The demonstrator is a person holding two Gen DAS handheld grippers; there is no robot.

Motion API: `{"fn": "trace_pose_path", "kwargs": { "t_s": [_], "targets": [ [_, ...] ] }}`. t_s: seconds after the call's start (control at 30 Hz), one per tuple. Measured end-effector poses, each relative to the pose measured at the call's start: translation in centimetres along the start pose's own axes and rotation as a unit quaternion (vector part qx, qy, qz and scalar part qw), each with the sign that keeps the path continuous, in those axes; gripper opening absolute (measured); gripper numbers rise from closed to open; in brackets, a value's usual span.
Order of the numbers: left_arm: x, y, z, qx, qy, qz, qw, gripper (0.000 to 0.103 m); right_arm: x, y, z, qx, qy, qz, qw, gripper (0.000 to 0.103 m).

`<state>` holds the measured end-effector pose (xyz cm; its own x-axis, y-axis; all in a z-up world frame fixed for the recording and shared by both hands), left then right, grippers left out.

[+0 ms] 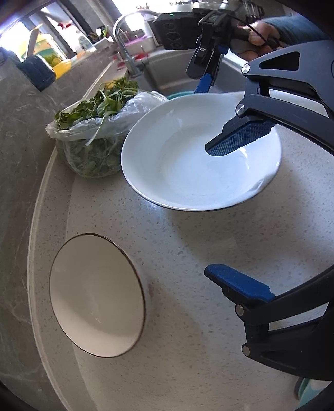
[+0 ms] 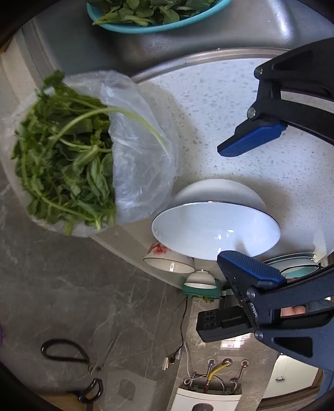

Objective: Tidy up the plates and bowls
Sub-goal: 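Move both grippers to the large white bowl rim and close them, then lift the large white bowl, set it on the counter, open both grippers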

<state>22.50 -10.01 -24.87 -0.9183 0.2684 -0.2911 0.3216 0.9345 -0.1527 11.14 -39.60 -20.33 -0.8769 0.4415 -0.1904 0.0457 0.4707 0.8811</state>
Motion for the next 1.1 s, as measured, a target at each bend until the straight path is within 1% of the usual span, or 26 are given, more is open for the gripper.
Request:
{"fn": "trace_pose_path", "kwargs": {
  "t_s": [0.03, 0.1, 0.13, 0.17, 0.23, 0.3, 0.33, 0.37, 0.47, 0.5, 0.53, 0.57, 0.7, 0.73, 0.77, 0.83, 0.9, 0.93, 0.97, 1.03, 1.1],
  "targets": [
    [-0.1, 0.1, 0.3, 0.002, -0.001, 0.001, 1.0000, 0.084, -0.1, 0.0, 0.3, -0.001, 0.005, -0.001, 1.000, 0.074],
    [-0.6, -0.3, 1.0, 0.005, 0.001, 0.002, 1.0000, 0.084, -0.1, -0.1, 0.8, 0.001, 0.017, -0.003, 1.000, 0.072],
    [-0.6, -0.4, 1.2, 0.008, 0.004, -0.001, 1.0000, 0.081, -0.1, -0.3, 1.2, 0.002, 0.022, -0.001, 1.000, 0.071],
    [-0.5, -0.4, 1.4, 0.018, 0.009, -0.004, 0.9998, 0.074, -0.1, -0.3, 1.4, 0.000, 0.026, 0.002, 1.000, 0.071],
    [-0.4, -0.5, 1.7, 0.033, 0.015, -0.009, 0.9993, 0.068, -0.2, -0.5, 2.0, 0.002, 0.032, 0.005, 0.999, 0.068],
    [-0.4, -0.7, 2.1, 0.036, 0.017, -0.006, 0.9992, 0.067, -0.2, -0.7, 2.2, 0.006, 0.036, 0.009, 0.999, 0.067],
    [-0.4, -0.9, 2.3, 0.037, 0.018, -0.005, 0.9991, 0.063, -0.2, -0.9, 2.4, 0.010, 0.039, 0.013, 0.999, 0.066],
    [-0.5, -1.1, 2.5, 0.041, 0.020, -0.004, 0.9990, 0.056, -0.2, -1.1, 2.5, 0.014, 0.042, 0.017, 0.999, 0.064],
    [-0.5, -1.5, 2.8, 0.039, 0.021, 0.004, 0.9990, 0.050, -0.3, -1.3, 2.8, 0.013, 0.046, 0.024, 0.999, 0.059],
    [-0.6, -1.7, 2.9, 0.041, 0.020, 0.007, 0.9989, 0.043, -0.5, -1.2, 3.0, 0.012, 0.047, 0.025, 0.999, 0.059],
    [-0.6, -1.8, 2.9, 0.043, 0.021, 0.009, 0.9988, 0.030, -0.5, -1.3, 3.0, 0.011, 0.046, 0.026, 0.999, 0.058],
    [-0.5, -1.9, 3.0, 0.042, 0.023, 0.010, 0.9988, 0.028, -0.5, -1.2, 3.3, 0.012, 0.047, 0.027, 0.998, 0.057],
    [-0.6, -1.9, 3.0, 0.040, 0.021, 0.008, 0.9990, 0.028, -0.3, -1.4, 3.5, 0.016, 0.054, 0.031, 0.998, 0.050],
    [-0.7, -1.8, 2.8, 0.038, 0.019, 0.009, 0.9990, 0.028, -0.1, -1.4, 3.6, 0.017, 0.056, 0.031, 0.998, 0.045],
    [-0.7, -1.8, 2.6, 0.039, 0.018, 0.009, 0.9990, 0.026, -0.1, -1.5, 3.6, 0.018, 0.058, 0.032, 0.998, 0.039],
    [-0.8, -1.8, 2.6, 0.031, 0.017, 0.014, 0.9993, 0.023, 0.1, -1.7, 3.6, 0.018, 0.061, 0.036, 0.997, 0.030],
    [-0.8, -1.8, 2.6, 0.025, 0.019, 0.016, 0.9994, 0.020, 0.0, -1.7, 3.7, 0.021, 0.062, 0.035, 0.997, 0.029],
    [-0.8, -1.6, 2.8, 0.017, 0.021, 0.015, 0.9995, 0.015, 0.0, -1.7, 3.7, 0.023, 0.061, 0.035, 0.997, 0.029],
    [-0.8, -1.4, 2.9, 0.017, 0.024, 0.010, 0.9995, 0.012, -0.1, -1.7, 3.7, 0.024, 0.060, 0.036, 0.997, 0.029],
    [-0.9, -1.1, 3.1, 0.021, 0.026, 0.001, 0.9994, 0.010, -0.2, -1.7, 3.7, 0.026, 0.060, 0.038, 0.997, 0.028],
    [-0.8, -0.9, 3.3, 0.025, 0.029, -0.002, 0.9993, 0.010, -0.1, -1.9, 3.6, 0.032, 0.064, 0.044, 0.996, 0.028]
  ]
}}
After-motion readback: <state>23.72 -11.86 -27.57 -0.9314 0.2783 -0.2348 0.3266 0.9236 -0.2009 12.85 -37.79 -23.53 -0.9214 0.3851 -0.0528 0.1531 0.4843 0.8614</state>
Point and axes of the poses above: each gripper's, at about its wrist camera, not at the fingertips, and z roughly the way its jaws point, y to its left, x to its underside, the point moved 7 cm from there along z, roughly the way its jaws point, and after that the axes turned 13 degrees about -x, right-handed, at the moved point
